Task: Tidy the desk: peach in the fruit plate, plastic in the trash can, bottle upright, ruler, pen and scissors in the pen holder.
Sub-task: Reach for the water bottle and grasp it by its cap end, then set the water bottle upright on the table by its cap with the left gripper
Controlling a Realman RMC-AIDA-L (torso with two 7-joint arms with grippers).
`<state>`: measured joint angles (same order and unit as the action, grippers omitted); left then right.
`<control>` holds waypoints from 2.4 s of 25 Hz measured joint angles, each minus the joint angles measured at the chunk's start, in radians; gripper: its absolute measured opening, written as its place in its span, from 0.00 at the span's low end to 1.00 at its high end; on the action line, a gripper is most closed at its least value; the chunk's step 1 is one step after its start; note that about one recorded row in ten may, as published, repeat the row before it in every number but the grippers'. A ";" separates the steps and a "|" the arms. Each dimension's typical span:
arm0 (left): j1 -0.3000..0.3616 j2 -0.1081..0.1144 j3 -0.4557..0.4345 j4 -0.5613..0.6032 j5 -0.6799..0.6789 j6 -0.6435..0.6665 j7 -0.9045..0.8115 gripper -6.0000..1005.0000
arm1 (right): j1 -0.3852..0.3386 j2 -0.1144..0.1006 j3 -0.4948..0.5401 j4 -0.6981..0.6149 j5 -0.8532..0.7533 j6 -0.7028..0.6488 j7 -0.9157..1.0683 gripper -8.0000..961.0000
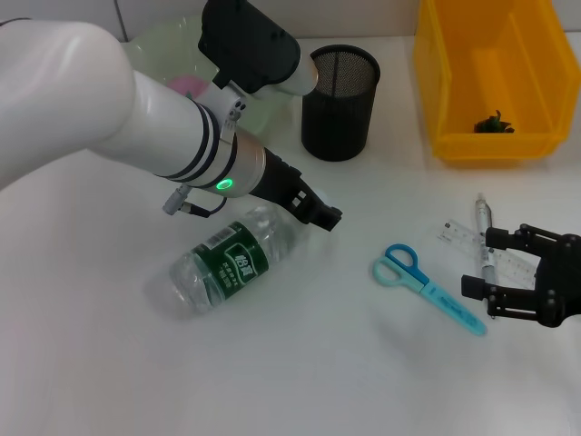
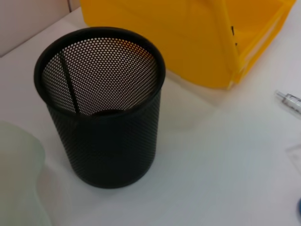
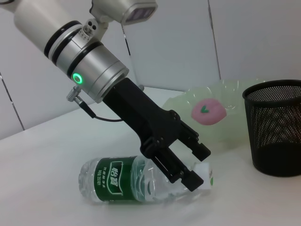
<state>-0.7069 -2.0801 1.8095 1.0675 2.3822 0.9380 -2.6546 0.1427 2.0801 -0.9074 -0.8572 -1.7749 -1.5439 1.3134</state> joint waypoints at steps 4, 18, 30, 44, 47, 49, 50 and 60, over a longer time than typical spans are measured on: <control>-0.011 0.000 0.010 -0.036 0.000 -0.026 0.005 0.74 | 0.002 0.000 0.002 0.001 0.000 0.000 0.000 0.88; -0.030 0.000 0.028 -0.081 -0.001 -0.042 0.043 0.71 | 0.026 -0.001 0.007 0.038 0.000 0.001 0.004 0.88; 0.086 0.009 0.003 0.171 0.010 0.083 0.077 0.47 | 0.025 -0.002 0.009 0.037 -0.001 0.000 0.011 0.88; 0.504 0.011 -0.283 0.567 -0.144 0.182 0.416 0.45 | 0.038 -0.002 0.009 0.028 -0.001 -0.009 0.029 0.88; 0.534 0.011 -0.317 0.570 -0.211 0.180 0.471 0.46 | 0.041 -0.002 0.008 0.028 -0.001 -0.010 0.038 0.88; 0.569 0.011 -0.349 0.571 -0.277 0.178 0.539 0.47 | 0.043 -0.002 0.009 0.024 -0.001 -0.010 0.043 0.88; 0.569 0.011 -0.349 0.571 -0.277 0.178 0.539 0.47 | 0.043 -0.002 0.009 0.024 -0.001 -0.010 0.043 0.88; 0.630 0.010 -0.425 0.543 -0.385 0.167 0.635 0.49 | 0.043 -0.002 0.009 0.013 0.000 -0.012 0.046 0.88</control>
<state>-0.0766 -2.0700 1.3840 1.6106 1.9975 1.1048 -2.0197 0.1856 2.0786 -0.8989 -0.8444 -1.7749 -1.5557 1.3590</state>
